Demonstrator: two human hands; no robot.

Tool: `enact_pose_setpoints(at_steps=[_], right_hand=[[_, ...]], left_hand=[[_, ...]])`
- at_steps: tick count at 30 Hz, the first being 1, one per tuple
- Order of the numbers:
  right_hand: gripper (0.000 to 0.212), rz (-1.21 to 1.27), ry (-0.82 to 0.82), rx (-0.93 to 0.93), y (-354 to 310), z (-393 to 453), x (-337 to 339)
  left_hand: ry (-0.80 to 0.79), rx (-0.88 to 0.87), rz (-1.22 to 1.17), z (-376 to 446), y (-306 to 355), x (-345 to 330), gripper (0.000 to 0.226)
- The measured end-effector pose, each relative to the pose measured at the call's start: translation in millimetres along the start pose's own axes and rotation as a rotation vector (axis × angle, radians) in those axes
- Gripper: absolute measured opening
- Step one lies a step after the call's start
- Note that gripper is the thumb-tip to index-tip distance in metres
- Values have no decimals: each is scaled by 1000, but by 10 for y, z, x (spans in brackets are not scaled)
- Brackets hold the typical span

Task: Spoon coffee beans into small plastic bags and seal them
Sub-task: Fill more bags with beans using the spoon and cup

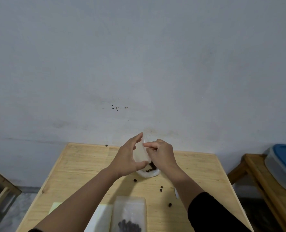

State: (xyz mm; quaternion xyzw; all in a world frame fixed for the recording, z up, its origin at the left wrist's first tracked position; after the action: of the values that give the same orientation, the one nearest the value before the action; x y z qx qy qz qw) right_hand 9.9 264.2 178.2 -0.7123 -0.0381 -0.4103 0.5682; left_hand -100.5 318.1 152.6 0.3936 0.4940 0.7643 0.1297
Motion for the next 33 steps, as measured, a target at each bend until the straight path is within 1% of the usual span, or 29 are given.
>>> enact_pose_setpoints(at_steps=[4,7,12,17,19,21,23,24,26,28,31,32,33], right_hand=[[25,-11,-18,5,-18,-26,-36],[23,-4,-59,20,-49,-45,-93],[26,-25,-66,26,-19,-57,-127],[25,-16,-39,0,57,-53,-128],[24,38,-25,-8,67,-69,-114],[24,168,-24,-40,144,-80,-83],[24,303,-15,-126,381,-80,-56],[23,309,22,-170,542,-80,-28],[20,191,132,-264,936,-111,44],[20,42,196,-360,1343,-176,62],[20,-177,110,-497,1890,-296,-74],[18,-221,102,-522,2021,-330,-101],[22,-249,107,-535,2113,-356,-126]], left_hand=[[-58,19,50,4,-41,-56,119],[-55,7,58,5,-23,-60,125],[20,-43,145,1,-66,17,109],[107,-80,151,-35,-119,100,97],[139,-83,164,-56,-148,111,93],[155,-76,173,-77,-180,106,91],[174,-61,188,-100,-228,107,90],[184,-43,193,-117,-266,109,90],[197,-5,203,-159,-352,97,91],[201,24,208,-202,-426,64,91],[201,52,223,-247,-501,-1,93],[201,64,226,-254,-519,-21,94],[202,72,229,-260,-533,-37,94]])
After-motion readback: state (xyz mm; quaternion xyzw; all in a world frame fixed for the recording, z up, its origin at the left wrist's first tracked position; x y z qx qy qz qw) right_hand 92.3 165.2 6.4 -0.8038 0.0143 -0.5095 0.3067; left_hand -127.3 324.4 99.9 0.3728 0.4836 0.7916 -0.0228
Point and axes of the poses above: each hand's wrist, its own z-axis towards the middle knuckle, its own x-axis out of the back of the hand, y = z × x, the point moved 9 cm from there along z, towards the middle knuckle, and after that the axes turned 5 degrees about -x, right-handed, at the moved point
